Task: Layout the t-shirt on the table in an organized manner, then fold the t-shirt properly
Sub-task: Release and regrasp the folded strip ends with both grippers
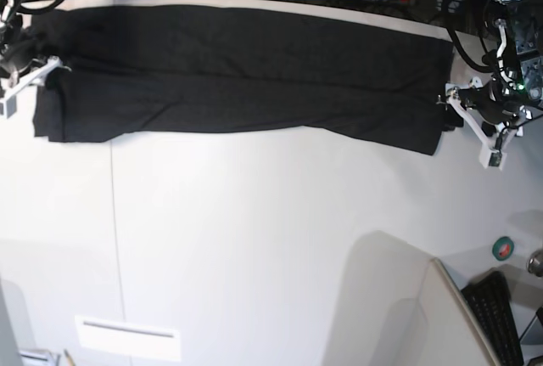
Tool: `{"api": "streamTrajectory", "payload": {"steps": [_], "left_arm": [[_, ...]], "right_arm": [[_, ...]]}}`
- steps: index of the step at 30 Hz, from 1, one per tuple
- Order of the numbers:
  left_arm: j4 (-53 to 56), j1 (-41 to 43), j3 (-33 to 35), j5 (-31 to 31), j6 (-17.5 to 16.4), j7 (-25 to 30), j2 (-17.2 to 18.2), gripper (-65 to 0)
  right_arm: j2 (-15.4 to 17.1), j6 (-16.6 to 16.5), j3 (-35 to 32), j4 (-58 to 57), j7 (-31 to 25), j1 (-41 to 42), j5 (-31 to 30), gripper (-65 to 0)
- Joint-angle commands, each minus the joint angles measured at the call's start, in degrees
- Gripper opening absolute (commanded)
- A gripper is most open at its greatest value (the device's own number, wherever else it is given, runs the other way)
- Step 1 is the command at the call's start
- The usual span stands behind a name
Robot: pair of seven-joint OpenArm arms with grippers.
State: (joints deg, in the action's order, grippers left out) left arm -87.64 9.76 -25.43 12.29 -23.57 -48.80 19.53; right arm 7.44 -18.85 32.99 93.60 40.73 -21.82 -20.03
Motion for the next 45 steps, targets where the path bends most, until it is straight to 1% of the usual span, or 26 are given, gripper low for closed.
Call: {"api": "streamTrajectory", "payload": {"steps": [1, 2, 4, 6, 7, 9, 13, 16, 18, 23, 24, 25, 26, 27, 30, 33, 36, 40, 42, 45], "left_arm": [[-2.78, -0.4, -2.04, -0.12, 0.41, 1.1, 0.73, -14.0], [-4.01, -0.4, -3.45, -0.03, 0.41, 1.02, -0.32, -12.5], [-5.68, -0.4, -5.38, -0.12, 0.41, 0.93, -1.99, -12.7], [-6.21, -0.4, -5.82, -0.12, 0.41, 0.93, -3.05, -12.5], [-6.03, -0.4, -5.73, -0.12, 0.41, 0.93, -3.13, -12.5], [-5.86, -0.4, -5.73, -0.12, 0.41, 0.93, -3.22, -12.5], [-5.95, 0.39, -6.17, -0.12, 0.41, 0.93, -3.13, -12.5], [-5.95, 0.48, -6.17, -0.12, 0.41, 0.93, -2.78, -12.5], [-5.86, 0.48, -6.17, -0.12, 0.41, 0.93, -2.78, -12.5], [-3.66, 0.22, -6.17, -0.12, 0.41, 0.93, -2.78, -12.5], [-3.22, 0.13, -6.17, -0.12, 0.41, 0.93, -2.78, -12.5], [-2.87, 0.04, -6.17, -0.12, 0.41, 0.93, -2.78, -12.5], [-2.61, 0.04, -6.17, -0.12, 0.41, 0.93, -2.78, -12.5], [-2.52, -0.04, -6.17, -0.12, 0.41, 0.93, -2.78, -12.5], [-2.25, -0.04, -6.26, -0.21, 0.41, 0.93, -2.69, -12.5], [-2.25, -0.04, -6.26, -0.38, 0.41, 1.1, -2.69, -12.5], [-2.25, -0.13, -6.26, -0.38, 0.41, 1.1, -2.69, -12.5], [-2.25, -0.13, -6.26, -0.56, 0.41, 1.1, -2.69, -12.5], [-2.25, -0.13, -6.26, -0.56, 0.41, 1.1, -2.69, -12.5], [-2.25, -0.13, -6.26, -0.65, 0.41, 1.1, -2.61, -12.5]], "right_arm": [[0.16, -0.01, 0.81, 2.97, -1.65, 0.33, -0.06, -43.5], [-0.28, -0.01, 0.55, 4.55, -2.18, 0.42, -0.06, -43.4], [-0.28, -0.01, 0.19, 5.34, -2.36, 1.74, -0.06, -42.9], [-0.01, -0.01, -1.74, 2.88, -2.44, 4.46, 0.38, -42.8], [0.69, -0.01, -2.8, 1.3, -2.62, 5.43, 1.0, -42.8], [1.48, -0.01, -4.99, -3.1, -2.71, 8.68, 4.08, -42.8], [1.3, -0.01, -6.31, -10.57, -2.88, 13.16, 12.25, -42.8], [1.22, -0.01, -6.31, -12.77, -6.31, 13.6, 16.21, -42.8], [1.22, -0.01, -6.14, -13.91, -7.54, 13.6, 16.47, -42.8], [1.22, -0.01, -6.14, -16.02, -7.63, 13.52, 16.47, -44.1], [1.22, -0.01, -6.14, -16.37, -7.72, 13.52, 16.47, -46.7], [1.22, -0.01, -6.14, -16.46, -7.72, 13.52, 16.47, -51.2], [1.22, -0.01, -6.05, -16.2, -7.72, 13.43, 16.47, -58.8], [1.22, -0.09, -6.05, -15.93, -7.54, 13.34, 16.47, -65.0], [0.87, 0.17, -5.96, -12.77, -7.54, 11.58, 16.47, -65.0], [-0.98, 0.26, -5.96, -7.32, -7.54, 9.3, 16.47, -65.0], [-1.24, 0.26, -5.96, -3.62, -7.37, 7.1, 16.47, -65.0], [-1.95, 0.26, -5.78, -1.07, -3.24, 5.43, 16.47, -65.0], [-2.21, -0.01, -4.2, 0.95, -1.74, 4.37, 16.47, -65.0], [-4.06, -0.09, -2.36, 2.97, -1.3, 3.14, 16.47, -65.0]]}}
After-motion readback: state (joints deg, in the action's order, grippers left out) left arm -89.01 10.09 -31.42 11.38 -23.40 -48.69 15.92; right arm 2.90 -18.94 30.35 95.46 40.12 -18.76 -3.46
